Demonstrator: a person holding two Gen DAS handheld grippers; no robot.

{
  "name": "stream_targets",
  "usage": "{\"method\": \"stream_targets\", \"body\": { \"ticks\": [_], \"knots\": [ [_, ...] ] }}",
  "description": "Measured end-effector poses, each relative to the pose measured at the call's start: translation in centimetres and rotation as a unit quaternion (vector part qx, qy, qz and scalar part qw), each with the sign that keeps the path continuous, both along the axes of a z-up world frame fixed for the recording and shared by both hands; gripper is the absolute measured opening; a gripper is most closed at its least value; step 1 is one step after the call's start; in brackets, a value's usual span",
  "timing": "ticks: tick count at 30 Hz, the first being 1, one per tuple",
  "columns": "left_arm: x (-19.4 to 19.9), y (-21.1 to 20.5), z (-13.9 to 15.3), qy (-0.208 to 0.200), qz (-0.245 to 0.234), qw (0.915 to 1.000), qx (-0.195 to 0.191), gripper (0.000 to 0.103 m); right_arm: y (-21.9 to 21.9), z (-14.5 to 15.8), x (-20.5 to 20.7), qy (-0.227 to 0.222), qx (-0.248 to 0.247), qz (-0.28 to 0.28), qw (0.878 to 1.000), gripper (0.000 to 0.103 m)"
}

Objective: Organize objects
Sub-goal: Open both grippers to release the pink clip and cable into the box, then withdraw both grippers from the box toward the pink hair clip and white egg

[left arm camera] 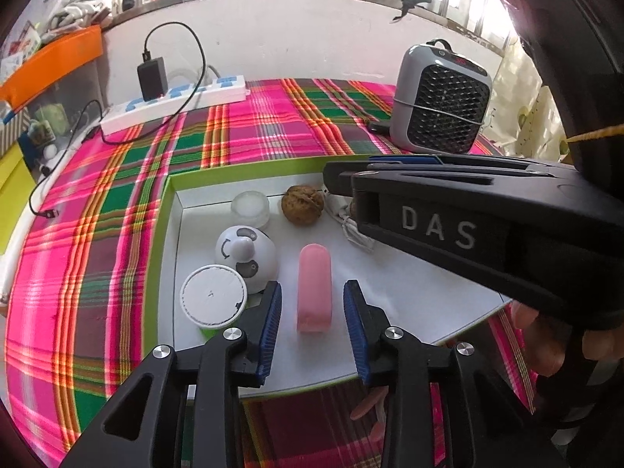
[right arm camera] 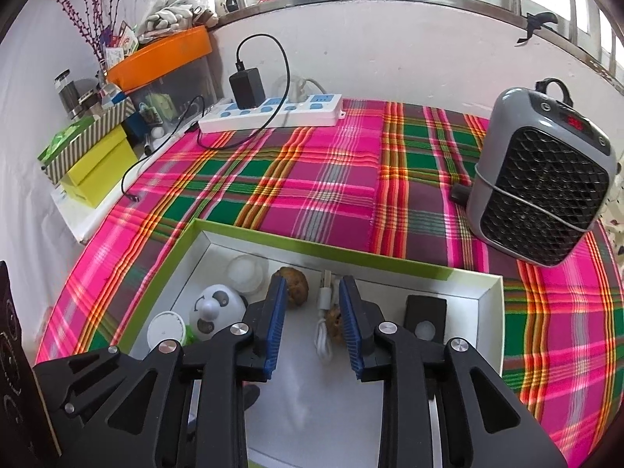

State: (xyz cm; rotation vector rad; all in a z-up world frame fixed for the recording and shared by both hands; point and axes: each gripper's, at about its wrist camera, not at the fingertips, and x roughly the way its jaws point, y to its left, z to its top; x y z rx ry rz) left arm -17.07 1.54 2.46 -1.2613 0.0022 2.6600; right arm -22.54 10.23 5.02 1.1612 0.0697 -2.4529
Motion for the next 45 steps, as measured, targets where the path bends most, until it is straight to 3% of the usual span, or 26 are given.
{"method": "stream_targets", "body": {
  "ticks": [15,19,29,45],
  "knots": [
    [3.6,-1.0,1.9,0.036,0.014,0.9992,-0.006,0.031,2.1,1.9,5.0,0.038,-0.015,-0.026,0.999,0.03],
    [4.6,-1.1,2.2,0.045,0.014,0.9988,-0.011,0.031,2.4,2.2,6.2,0.045,-0.02,-0.031,0.998,0.04],
    [6.9,-1.7,2.6,0.061,0.02,0.9977,-0.021,0.031,3.0,2.4,9.5,0.062,-0.021,-0.045,0.997,0.04],
    [8.9,-3.1,1.2,0.044,0.014,0.9989,0.01,0.031,4.9,-0.6,13.3,0.047,0.014,-0.071,0.996,0.047]
  ]
}}
